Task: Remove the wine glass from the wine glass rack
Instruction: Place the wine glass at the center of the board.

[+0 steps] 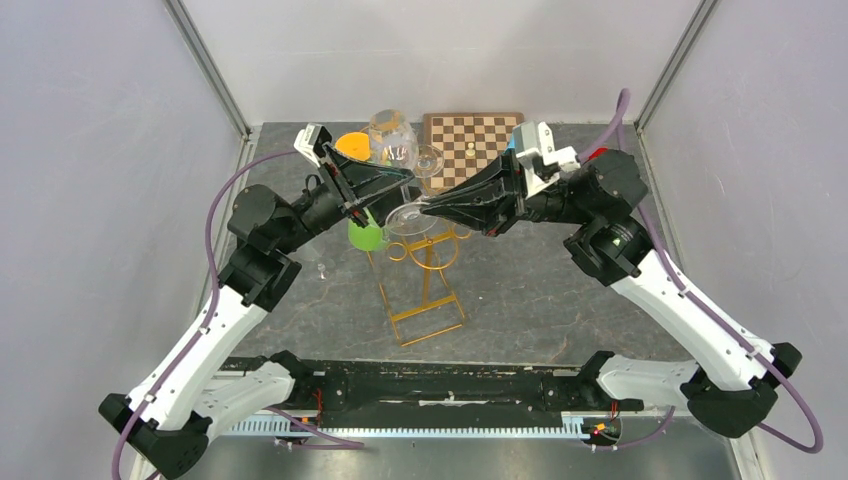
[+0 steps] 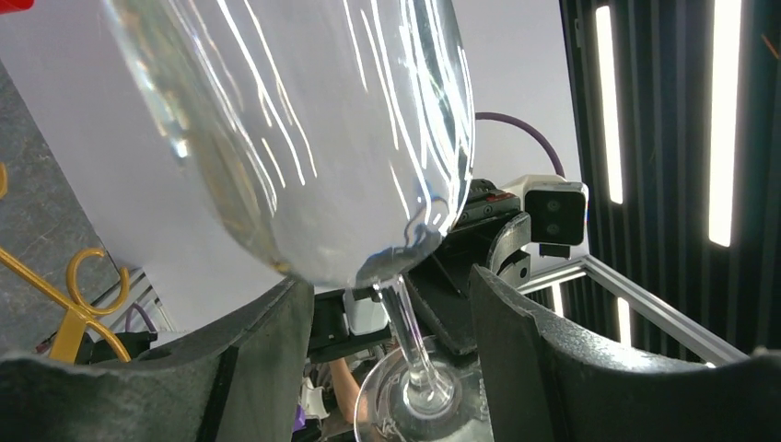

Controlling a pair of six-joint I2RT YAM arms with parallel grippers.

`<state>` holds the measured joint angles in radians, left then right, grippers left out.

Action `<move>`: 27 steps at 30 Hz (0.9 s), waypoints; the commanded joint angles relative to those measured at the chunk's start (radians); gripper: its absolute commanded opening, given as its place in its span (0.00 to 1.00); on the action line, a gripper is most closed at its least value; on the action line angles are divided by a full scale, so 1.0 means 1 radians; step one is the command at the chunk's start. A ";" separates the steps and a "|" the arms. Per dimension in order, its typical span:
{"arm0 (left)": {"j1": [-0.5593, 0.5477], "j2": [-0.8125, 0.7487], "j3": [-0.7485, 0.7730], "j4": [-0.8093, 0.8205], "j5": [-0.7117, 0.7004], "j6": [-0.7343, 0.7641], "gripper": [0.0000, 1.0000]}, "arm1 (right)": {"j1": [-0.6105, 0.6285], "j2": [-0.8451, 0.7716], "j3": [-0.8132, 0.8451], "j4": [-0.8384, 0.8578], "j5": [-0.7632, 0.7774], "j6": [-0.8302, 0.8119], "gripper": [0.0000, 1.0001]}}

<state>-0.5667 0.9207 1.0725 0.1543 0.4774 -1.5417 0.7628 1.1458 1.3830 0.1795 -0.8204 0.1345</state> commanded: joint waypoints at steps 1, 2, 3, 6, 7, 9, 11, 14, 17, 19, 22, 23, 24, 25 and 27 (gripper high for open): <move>0.008 0.005 -0.005 0.083 0.055 -0.054 0.66 | 0.039 0.004 0.017 0.076 0.060 -0.098 0.00; 0.008 0.006 -0.005 0.084 0.057 -0.054 0.65 | 0.046 0.009 0.018 0.073 0.066 -0.110 0.00; 0.008 0.004 -0.006 0.084 0.059 -0.054 0.64 | 0.054 0.010 0.017 0.069 0.073 -0.120 0.00; 0.012 0.001 -0.008 0.083 0.069 -0.054 0.57 | 0.073 0.017 0.015 0.058 0.092 -0.152 0.00; 0.014 0.000 -0.009 0.083 0.073 -0.054 0.53 | 0.077 0.018 0.014 0.054 0.098 -0.164 0.00; 0.017 -0.003 -0.014 0.085 0.081 -0.055 0.46 | 0.089 0.019 0.012 0.043 0.112 -0.179 0.00; 0.022 -0.006 -0.021 0.085 0.087 -0.055 0.41 | 0.098 0.015 0.008 0.035 0.126 -0.194 0.00; 0.030 -0.013 -0.028 0.084 0.096 -0.054 0.33 | 0.107 0.008 0.004 0.014 0.144 -0.220 0.00; 0.039 -0.014 -0.032 0.087 0.108 -0.057 0.27 | 0.112 -0.001 -0.006 -0.006 0.157 -0.239 0.00; 0.040 -0.015 -0.038 0.093 0.116 -0.058 0.17 | 0.113 -0.009 -0.024 -0.015 0.161 -0.246 0.00; 0.043 -0.022 -0.052 0.095 0.123 -0.055 0.03 | 0.115 -0.033 -0.063 -0.016 0.169 -0.258 0.00; 0.043 -0.023 -0.059 0.094 0.125 -0.055 0.02 | 0.115 -0.040 -0.077 -0.016 0.170 -0.262 0.00; 0.044 -0.026 -0.063 0.095 0.127 -0.055 0.02 | 0.115 -0.046 -0.087 -0.015 0.171 -0.263 0.00; 0.045 -0.027 -0.068 0.096 0.130 -0.054 0.02 | 0.115 -0.050 -0.095 -0.017 0.171 -0.265 0.03; 0.045 -0.028 -0.070 0.093 0.142 -0.050 0.02 | 0.115 -0.060 -0.100 -0.034 0.168 -0.276 0.19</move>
<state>-0.5297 0.9176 1.0054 0.1947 0.5812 -1.5719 0.8799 1.1313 1.2926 0.1165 -0.6910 -0.1074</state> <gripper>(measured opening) 0.120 0.058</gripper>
